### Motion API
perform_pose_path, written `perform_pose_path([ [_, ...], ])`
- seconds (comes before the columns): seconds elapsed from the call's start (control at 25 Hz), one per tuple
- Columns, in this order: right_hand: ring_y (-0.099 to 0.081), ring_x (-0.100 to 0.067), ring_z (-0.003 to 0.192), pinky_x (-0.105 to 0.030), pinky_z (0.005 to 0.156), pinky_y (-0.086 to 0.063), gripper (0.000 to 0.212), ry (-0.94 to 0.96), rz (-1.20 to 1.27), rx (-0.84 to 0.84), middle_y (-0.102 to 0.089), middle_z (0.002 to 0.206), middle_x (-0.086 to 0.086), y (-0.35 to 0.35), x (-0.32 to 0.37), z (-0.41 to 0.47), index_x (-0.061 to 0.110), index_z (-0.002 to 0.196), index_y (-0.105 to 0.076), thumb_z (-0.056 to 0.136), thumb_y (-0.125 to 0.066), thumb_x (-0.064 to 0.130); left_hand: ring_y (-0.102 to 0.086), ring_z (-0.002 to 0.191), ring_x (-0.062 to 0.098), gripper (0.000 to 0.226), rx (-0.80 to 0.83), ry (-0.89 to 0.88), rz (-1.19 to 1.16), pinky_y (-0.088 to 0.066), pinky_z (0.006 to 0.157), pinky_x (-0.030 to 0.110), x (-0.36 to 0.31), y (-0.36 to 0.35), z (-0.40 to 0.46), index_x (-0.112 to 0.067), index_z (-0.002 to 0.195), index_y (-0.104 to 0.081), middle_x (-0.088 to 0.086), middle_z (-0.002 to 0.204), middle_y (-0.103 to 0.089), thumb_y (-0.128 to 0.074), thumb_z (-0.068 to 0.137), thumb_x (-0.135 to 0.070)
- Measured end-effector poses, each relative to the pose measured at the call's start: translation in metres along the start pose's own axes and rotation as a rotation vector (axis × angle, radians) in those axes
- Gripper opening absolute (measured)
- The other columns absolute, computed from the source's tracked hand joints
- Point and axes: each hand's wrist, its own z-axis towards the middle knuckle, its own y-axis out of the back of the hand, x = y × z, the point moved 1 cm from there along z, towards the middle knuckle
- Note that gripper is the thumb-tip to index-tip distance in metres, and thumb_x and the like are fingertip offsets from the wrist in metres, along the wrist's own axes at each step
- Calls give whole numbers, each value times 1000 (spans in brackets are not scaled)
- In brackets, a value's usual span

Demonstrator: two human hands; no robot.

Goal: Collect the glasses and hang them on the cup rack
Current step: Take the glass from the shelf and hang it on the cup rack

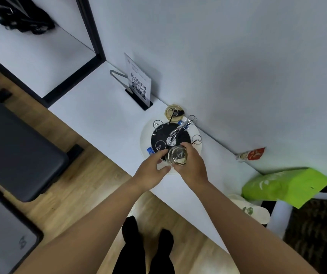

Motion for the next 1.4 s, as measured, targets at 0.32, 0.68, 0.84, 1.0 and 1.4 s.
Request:
perform_pose_path([
  [0.32, -62, -21, 127, -36, 102, -55, 80, -5, -17, 17, -62, 141, -1, -2, 0, 1, 21, 149, -48, 82, -90, 18, -52, 131, 13, 58, 51, -50, 27, -39, 101, 26, -4, -3, 7, -37, 155, -43, -12, 147, -54, -64, 102, -27],
  [0.68, -48, -24, 141, -37, 109, -47, 98, 6, -71, 0, -48, 155, -6, 10, 2, -16, 23, 161, -36, 81, -92, 21, -53, 135, 16, 56, 66, -34, 95, -40, 104, 26, 4, -4, -13, -31, 158, -42, -7, 154, -53, -60, 105, -29],
  [0.84, -45, -27, 143, -37, 110, -40, 89, 29, -37, -77, -49, 155, -7, 27, 8, -32, 22, 159, -41, 84, -88, 25, -51, 138, 16, 56, 64, -74, 182, -40, 107, 27, 0, 9, -22, -34, 157, -42, -8, 155, -53, -60, 104, -32],
  [1.0, -48, -27, 140, -40, 113, -41, 74, 87, -76, 4, -54, 152, -5, 42, 22, -47, 23, 157, -44, 92, -79, 31, -51, 138, 15, 55, 9, -124, 245, -34, 102, 23, -13, 26, -31, -35, 156, -44, -8, 152, -55, -60, 103, -36],
  [1.4, -44, -24, 145, -43, 114, -43, 75, 356, -264, 78, -49, 158, 5, 79, 51, -110, 32, 157, -42, 91, -77, 44, -49, 140, 17, 68, -77, -265, 482, -39, 108, 34, -44, 56, -99, -43, 160, -31, -9, 154, -53, -62, 100, -46],
])
